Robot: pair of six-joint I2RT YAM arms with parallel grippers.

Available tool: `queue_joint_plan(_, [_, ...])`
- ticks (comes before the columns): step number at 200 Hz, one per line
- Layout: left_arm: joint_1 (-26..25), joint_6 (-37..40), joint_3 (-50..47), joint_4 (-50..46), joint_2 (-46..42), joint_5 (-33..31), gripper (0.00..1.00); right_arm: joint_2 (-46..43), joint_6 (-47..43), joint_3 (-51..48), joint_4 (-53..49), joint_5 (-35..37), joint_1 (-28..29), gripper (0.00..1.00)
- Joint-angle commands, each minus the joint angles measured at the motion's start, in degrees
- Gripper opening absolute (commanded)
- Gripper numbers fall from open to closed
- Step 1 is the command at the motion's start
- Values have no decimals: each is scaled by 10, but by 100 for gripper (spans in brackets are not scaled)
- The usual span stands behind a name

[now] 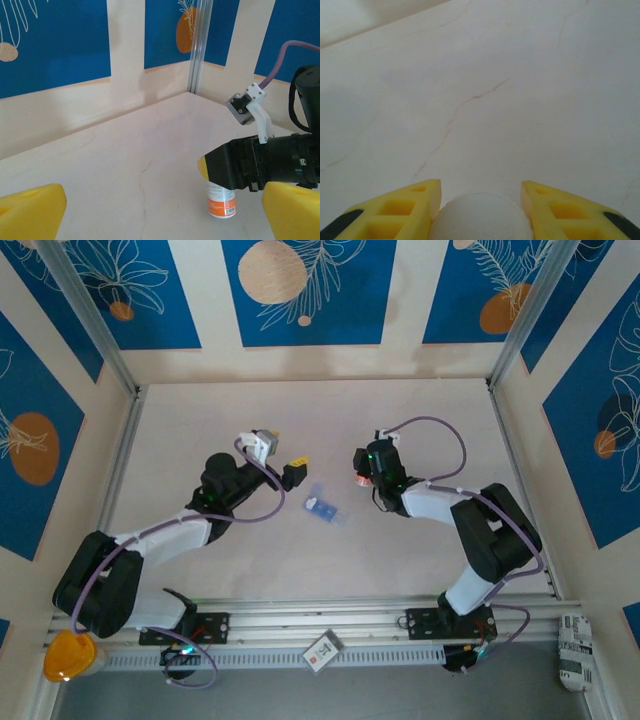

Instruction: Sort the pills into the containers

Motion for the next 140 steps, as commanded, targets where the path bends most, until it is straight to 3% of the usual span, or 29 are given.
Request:
queue_joint_plan(1, [7, 5, 5, 3, -12, -11, 100, 8, 25, -11, 28, 50, 8, 16])
queue_joint_plan(31, [7, 1, -1, 22, -12, -36, 100, 17, 32, -18, 29, 52, 15, 21])
queue_joint_plan(57, [7, -11, -3, 30, -12, -50, 100, 21, 37, -21, 26, 54, 26, 33])
queue_joint_plan(87, [7, -29, -11, 63, -9, -47, 100, 18, 40, -25, 20, 58, 37, 54])
queue_joint_plan(113, [8, -52, -19, 100, 1, -41, 100, 3, 37, -26, 12, 55, 39, 66])
queue_joint_plan(140, [8, -60, -3, 71, 4, -23, 100, -27, 20, -25, -2, 39, 36, 73])
